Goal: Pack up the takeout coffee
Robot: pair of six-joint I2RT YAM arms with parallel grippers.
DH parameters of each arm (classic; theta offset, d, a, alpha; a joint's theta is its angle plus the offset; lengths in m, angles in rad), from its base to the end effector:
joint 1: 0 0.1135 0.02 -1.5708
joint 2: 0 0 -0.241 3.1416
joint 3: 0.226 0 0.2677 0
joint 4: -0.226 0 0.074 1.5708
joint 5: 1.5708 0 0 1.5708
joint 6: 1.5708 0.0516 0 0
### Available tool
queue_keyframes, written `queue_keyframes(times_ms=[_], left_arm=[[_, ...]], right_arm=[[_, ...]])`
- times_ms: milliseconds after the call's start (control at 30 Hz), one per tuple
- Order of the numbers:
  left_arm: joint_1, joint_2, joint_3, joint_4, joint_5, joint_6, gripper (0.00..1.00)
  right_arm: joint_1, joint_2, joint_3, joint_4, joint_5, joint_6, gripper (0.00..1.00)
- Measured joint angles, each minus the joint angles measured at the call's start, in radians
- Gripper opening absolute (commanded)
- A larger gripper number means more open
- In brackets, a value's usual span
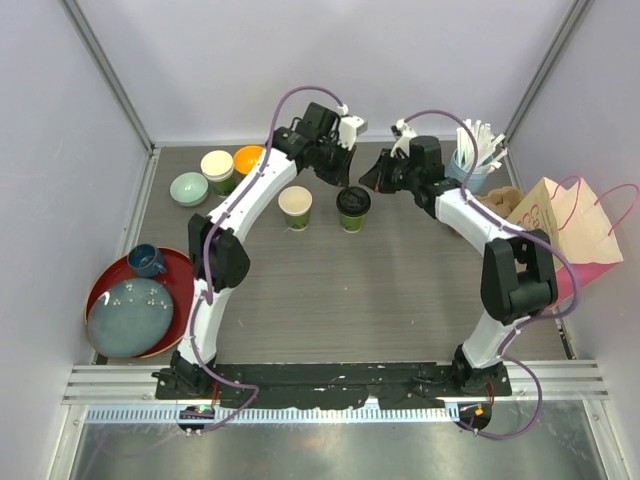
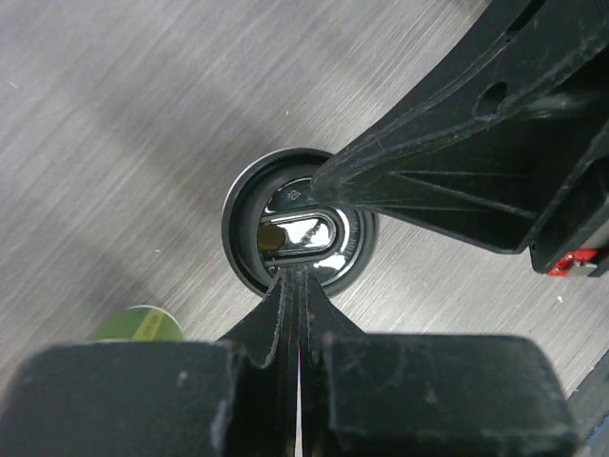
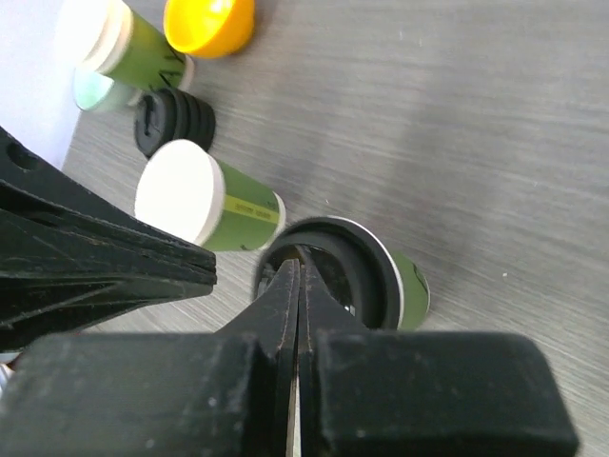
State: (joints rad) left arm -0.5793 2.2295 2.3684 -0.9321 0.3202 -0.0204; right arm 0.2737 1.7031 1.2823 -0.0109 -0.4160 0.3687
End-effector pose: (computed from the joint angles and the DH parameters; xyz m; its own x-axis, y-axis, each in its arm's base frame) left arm 0.4128 -0.2894 0.3120 -0.6106 0.3763 -0.6969 0.6921 0.6812 -0.2386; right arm 0.4031 0.1348 0.2499 -0.5922 0.1762 -0.7863 -0.4151 0.7697 0.4851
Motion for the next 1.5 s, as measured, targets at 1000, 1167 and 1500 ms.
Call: queue_keyframes(times_ms=[1000, 1167, 1500], left_arm=[[0.014, 0.055, 0.051, -0.002, -0.012, 0.002, 0.09], [0.031, 0.045, -0.037, 0.001, -0.043, -0.006, 0.13], [0.039, 0.021, -0.19, 0.024, -0.072, -0.037, 0.13]], right_arm=[[0.0, 0.044, 0.092, -0.055, 0.001, -0.072, 0.46], [0.0, 0.066, 0.156, -0.136, 0.039, -0.18, 0.55], [-0.002, 0.165, 0.212, -0.219, 0.053, -0.227, 0.42]])
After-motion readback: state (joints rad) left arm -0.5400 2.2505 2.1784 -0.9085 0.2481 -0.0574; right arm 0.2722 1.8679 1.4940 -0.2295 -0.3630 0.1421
